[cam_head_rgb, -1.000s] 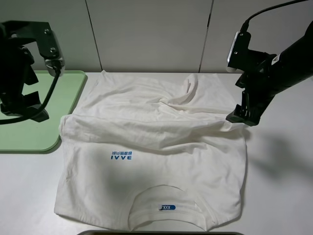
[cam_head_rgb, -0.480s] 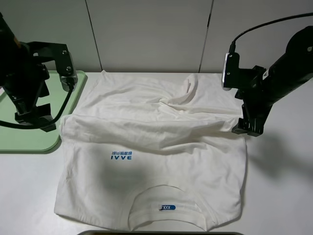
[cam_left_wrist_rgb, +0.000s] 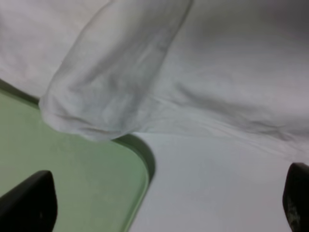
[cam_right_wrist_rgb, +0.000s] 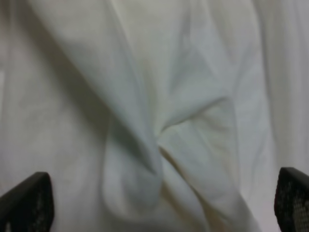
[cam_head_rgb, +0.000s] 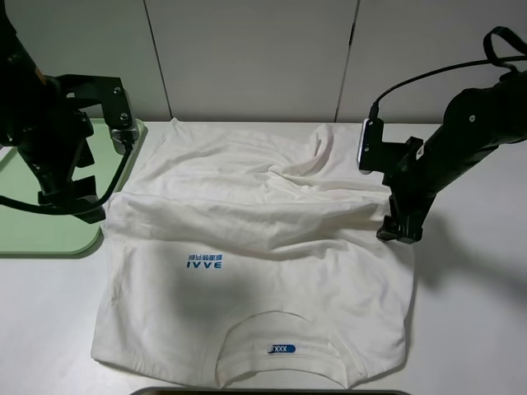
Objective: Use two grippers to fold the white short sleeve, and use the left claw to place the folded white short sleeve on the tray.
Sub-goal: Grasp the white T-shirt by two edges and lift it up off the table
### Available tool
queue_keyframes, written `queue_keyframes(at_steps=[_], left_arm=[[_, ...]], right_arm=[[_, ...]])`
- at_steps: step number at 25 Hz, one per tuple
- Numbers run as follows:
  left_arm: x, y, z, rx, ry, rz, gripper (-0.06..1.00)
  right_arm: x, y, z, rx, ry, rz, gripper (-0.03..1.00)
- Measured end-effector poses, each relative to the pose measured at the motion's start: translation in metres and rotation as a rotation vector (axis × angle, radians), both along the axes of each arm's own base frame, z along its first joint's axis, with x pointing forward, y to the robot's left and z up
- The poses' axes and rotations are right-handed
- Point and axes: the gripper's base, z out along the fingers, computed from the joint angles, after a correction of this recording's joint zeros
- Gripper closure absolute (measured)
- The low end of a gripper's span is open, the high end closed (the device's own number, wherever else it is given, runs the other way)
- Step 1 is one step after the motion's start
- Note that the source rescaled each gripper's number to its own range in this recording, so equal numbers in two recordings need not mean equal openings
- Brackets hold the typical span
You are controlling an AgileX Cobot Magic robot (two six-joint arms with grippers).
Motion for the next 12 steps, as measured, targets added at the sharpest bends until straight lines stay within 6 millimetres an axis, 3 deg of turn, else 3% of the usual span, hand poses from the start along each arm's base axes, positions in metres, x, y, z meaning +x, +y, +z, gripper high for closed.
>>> queue_keyframes(at_steps=[6,9,12], left_arm=[[-0.0003,-0.0009,0.0,-0.008,0.002,-0.012,0.02],[0.0001,-0.0016,0.0001,-0.015,-0.002,-0.017,0.02],[-0.0003,-0.0034,0.0003,-0.035,0.002,-0.021,0.02]], right_arm=[[0.004,0.0008,-0.0126,-0.005,0.0,0.004,-0.03],[0.0046,0.0008,-0.0124,-0.006,-0.007,0.008,0.06],[0.0047,0.0006,-0.0124,-0.011,-0.008,0.014,0.27]])
